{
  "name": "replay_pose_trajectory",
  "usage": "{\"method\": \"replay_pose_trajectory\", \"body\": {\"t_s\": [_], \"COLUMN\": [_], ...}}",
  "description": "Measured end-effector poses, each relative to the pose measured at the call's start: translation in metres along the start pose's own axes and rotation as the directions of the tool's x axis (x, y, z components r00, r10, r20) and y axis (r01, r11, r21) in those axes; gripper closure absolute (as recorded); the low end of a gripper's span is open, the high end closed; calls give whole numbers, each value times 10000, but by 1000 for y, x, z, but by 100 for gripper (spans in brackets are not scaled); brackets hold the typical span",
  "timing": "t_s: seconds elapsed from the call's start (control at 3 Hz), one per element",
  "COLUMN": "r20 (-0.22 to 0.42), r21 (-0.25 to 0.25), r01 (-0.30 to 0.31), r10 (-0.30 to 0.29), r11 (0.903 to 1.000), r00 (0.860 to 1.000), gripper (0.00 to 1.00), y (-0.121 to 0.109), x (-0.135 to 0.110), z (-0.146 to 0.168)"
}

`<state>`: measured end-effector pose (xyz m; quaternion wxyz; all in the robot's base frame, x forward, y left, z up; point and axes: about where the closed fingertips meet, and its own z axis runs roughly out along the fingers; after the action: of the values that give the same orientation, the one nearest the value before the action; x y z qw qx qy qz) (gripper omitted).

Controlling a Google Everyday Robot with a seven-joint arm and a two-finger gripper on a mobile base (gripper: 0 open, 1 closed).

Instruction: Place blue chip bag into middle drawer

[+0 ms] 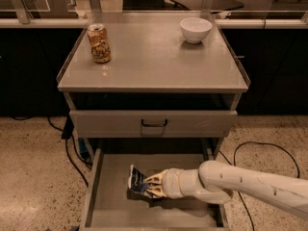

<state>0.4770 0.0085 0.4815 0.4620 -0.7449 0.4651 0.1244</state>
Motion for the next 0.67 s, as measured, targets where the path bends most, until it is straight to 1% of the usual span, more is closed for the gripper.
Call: {"method": "replay_pose_trajectory", "body": {"t_s": [0.33, 0.67], "r20": [57, 57], "r21": [-77, -73], "r01": [31, 31], "r10": [-31, -30], "r11": [10000, 10000], "r00": [10000, 10000], "gripper": [83, 61], "y": [-1, 0], "x": [-3, -3], "z": [5, 5]}}
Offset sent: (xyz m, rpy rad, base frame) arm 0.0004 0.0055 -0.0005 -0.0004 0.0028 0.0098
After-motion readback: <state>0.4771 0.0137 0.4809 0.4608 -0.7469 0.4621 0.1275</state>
